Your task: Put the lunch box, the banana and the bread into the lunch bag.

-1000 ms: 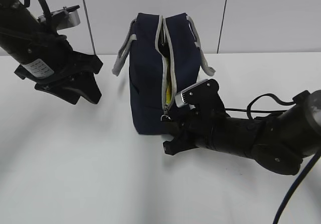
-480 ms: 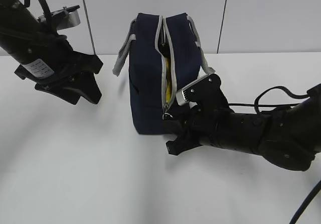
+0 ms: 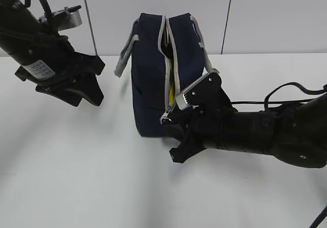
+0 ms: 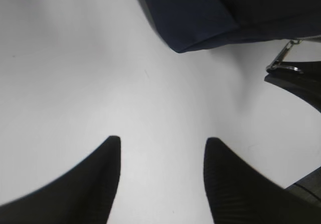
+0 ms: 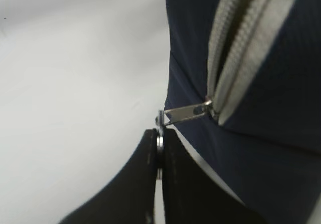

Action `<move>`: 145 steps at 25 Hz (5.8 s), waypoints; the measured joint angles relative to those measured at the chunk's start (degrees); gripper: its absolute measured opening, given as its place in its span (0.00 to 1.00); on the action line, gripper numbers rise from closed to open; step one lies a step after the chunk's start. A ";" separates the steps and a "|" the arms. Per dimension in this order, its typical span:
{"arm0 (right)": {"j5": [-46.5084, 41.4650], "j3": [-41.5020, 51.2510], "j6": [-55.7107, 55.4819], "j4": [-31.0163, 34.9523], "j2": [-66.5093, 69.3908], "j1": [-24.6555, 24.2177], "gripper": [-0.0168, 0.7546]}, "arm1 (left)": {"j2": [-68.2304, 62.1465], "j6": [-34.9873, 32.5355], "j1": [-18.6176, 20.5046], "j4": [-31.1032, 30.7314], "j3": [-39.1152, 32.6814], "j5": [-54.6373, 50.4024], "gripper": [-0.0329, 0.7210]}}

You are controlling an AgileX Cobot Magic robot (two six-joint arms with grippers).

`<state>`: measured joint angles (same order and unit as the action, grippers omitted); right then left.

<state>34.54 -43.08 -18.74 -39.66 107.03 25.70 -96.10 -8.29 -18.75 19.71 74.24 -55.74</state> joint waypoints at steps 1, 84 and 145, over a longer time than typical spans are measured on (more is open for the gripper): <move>0.00 0.00 0.00 -0.35 -0.51 -0.16 0.00 | 0.00 0.00 0.00 0.00 0.00 -0.11 0.55; -3.95 -28.88 -47.87 -39.20 -6.56 -9.46 0.00 | 0.20 -8.13 0.00 8.31 -8.36 10.62 0.51; 1.24 -29.01 -51.50 -39.01 -6.56 -9.46 0.00 | 0.08 -34.12 0.00 30.75 -4.01 16.90 0.05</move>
<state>35.79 -72.09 -70.24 -78.67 100.47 16.24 -96.01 -42.41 -18.75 50.46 70.23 -38.84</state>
